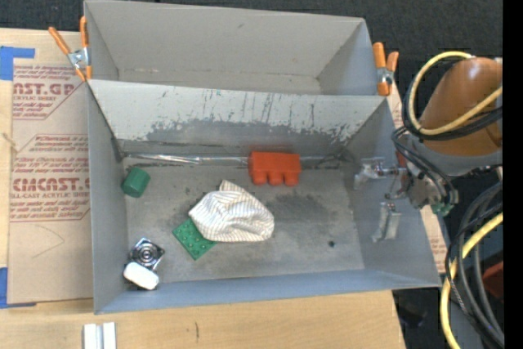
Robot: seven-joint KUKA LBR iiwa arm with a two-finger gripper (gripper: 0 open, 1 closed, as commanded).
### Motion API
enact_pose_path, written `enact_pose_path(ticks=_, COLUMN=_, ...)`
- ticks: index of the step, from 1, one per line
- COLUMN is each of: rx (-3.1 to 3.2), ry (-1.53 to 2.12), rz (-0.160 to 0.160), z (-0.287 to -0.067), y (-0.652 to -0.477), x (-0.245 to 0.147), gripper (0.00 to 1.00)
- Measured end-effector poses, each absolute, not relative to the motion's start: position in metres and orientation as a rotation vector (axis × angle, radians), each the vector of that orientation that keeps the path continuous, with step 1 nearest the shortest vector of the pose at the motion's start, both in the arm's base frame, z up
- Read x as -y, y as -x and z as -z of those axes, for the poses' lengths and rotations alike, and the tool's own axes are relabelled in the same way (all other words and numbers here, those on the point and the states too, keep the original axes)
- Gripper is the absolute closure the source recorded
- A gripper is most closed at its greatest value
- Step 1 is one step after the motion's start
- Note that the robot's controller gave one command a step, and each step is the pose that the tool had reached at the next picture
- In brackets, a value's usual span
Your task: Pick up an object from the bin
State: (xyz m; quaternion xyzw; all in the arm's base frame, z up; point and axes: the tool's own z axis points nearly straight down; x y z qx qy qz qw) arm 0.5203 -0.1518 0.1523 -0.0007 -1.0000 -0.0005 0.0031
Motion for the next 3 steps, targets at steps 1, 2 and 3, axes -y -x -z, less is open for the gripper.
enact_pose_path(ticks=1, rx=3.143, ry=0.0, rz=-0.001, z=-0.157, y=-0.522, x=0.151, gripper=0.0)
enact_pose_path(ticks=2, rx=3.145, ry=-0.109, rz=-0.005, z=-0.132, y=-0.543, x=0.142, gripper=0.0)
enact_pose_path(ticks=3, rx=3.144, ry=-0.151, rz=-0.004, z=-0.119, y=-0.549, x=0.135, gripper=0.0)
